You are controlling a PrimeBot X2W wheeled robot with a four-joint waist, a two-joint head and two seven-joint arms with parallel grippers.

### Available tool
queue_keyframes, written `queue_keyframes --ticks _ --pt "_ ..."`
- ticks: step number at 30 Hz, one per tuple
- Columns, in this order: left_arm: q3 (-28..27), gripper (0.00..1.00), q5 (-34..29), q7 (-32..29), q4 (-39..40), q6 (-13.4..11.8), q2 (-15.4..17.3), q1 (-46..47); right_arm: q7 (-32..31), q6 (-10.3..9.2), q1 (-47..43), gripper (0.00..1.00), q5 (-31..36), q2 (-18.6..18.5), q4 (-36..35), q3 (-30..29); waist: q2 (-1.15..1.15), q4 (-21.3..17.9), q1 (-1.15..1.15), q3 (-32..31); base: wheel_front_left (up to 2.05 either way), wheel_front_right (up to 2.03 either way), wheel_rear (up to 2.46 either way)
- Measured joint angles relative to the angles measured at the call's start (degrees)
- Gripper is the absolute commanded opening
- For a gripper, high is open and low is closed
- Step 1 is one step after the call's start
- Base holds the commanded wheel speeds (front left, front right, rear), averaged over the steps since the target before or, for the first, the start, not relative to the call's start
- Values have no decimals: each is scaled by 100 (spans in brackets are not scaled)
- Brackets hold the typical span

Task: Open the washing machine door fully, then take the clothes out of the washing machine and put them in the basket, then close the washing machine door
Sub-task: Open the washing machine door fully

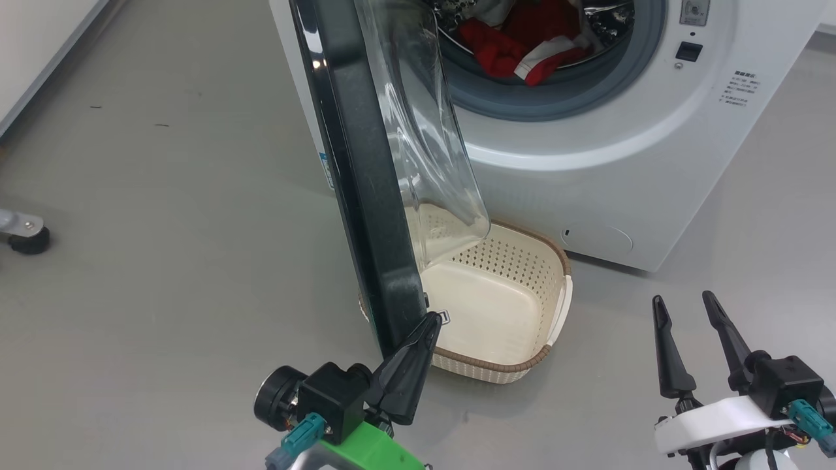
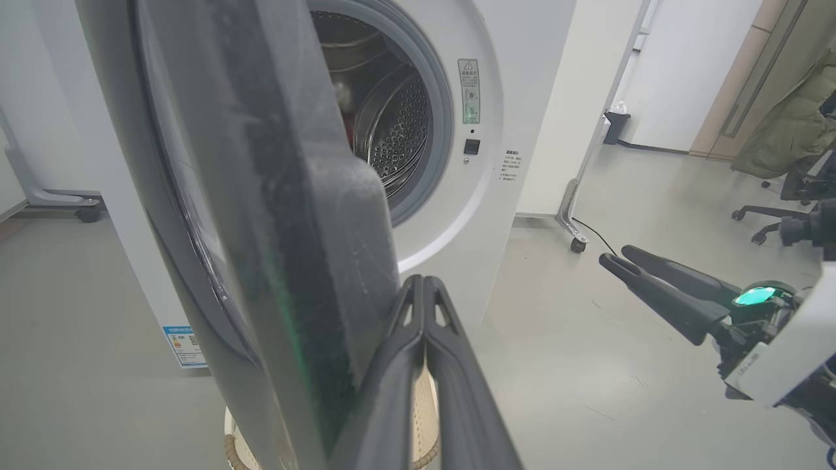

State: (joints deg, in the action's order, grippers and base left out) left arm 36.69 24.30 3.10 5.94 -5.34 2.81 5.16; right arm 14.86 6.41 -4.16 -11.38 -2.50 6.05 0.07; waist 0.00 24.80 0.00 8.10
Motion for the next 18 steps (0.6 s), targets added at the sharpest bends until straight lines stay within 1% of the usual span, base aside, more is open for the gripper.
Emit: queue_keyframes --ticks 8,18 --pt "-73 0 0 64 30 -41 -8 -79 0 2 -115 100 0 10 -9 -74 0 170 0 14 0 0 0" --pt "-176 0 -1 242 41 -73 -9 -158 0 2 -115 100 1 13 -12 -143 0 485 0 50 0 0 0"
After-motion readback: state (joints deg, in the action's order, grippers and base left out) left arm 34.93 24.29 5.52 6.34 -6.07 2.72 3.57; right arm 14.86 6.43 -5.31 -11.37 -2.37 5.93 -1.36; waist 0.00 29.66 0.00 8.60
